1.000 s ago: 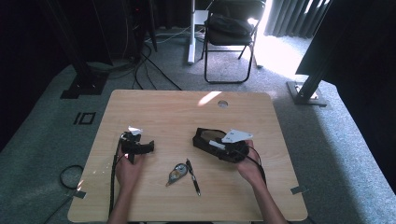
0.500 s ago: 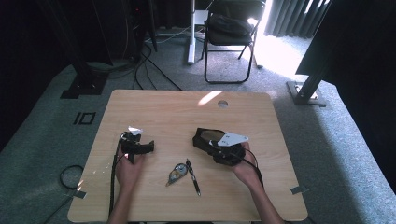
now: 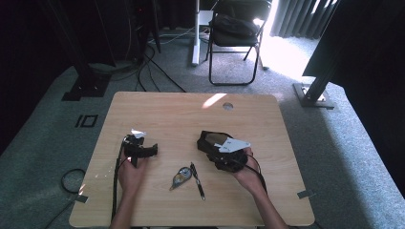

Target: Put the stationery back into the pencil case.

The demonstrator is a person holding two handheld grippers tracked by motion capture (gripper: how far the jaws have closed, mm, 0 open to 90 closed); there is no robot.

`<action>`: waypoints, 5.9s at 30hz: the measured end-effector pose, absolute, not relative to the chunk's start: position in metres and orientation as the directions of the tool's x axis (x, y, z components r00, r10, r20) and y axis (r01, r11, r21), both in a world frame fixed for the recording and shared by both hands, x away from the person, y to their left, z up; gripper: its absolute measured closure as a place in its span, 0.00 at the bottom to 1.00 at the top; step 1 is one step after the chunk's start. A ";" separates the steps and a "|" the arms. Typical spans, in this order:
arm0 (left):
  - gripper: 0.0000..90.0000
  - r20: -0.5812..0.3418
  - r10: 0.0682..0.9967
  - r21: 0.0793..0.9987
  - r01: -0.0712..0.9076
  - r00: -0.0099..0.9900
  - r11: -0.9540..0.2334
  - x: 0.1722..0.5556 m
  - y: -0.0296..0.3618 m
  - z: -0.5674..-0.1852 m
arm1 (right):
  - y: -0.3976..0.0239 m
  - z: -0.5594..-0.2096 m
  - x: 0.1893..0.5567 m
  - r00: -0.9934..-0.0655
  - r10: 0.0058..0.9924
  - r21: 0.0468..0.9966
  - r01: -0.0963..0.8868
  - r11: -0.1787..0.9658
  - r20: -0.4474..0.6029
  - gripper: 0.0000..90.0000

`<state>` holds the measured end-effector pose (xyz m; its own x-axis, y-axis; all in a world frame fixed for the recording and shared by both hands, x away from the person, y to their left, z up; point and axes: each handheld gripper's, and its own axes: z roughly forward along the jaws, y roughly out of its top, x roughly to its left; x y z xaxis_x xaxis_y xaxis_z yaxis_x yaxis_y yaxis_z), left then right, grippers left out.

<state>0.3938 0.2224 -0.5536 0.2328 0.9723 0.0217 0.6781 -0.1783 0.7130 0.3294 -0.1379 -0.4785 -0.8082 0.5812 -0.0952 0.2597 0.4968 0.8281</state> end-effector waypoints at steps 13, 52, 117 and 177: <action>0.15 0.022 0.972 0.713 0.678 0.233 -0.178 0.394 0.222 -0.554 | -0.131 -0.482 0.326 -0.818 0.567 0.824 0.254 0.507 -0.097 0.65; 0.15 0.022 0.972 0.713 0.678 0.233 -0.178 0.394 0.222 -0.554 | -0.109 -0.506 0.311 -0.851 0.516 0.784 0.256 0.565 -0.094 0.68; 0.15 0.023 0.972 0.713 0.678 0.232 -0.179 0.394 0.222 -0.554 | -0.108 -0.546 0.315 -0.838 0.543 0.683 0.364 0.634 -0.057 0.86; 0.15 0.023 0.972 0.712 0.679 0.232 -0.179 0.394 0.222 -0.554 | -0.116 -0.540 0.312 -0.813 0.580 0.687 0.390 0.612 -0.055 0.88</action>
<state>0.3936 0.2223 -0.5536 0.2322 0.9724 0.0234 0.6785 -0.1792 0.7124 0.3123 -0.1160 -0.5397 -0.8127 0.5800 -0.0551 0.3905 0.6124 0.6874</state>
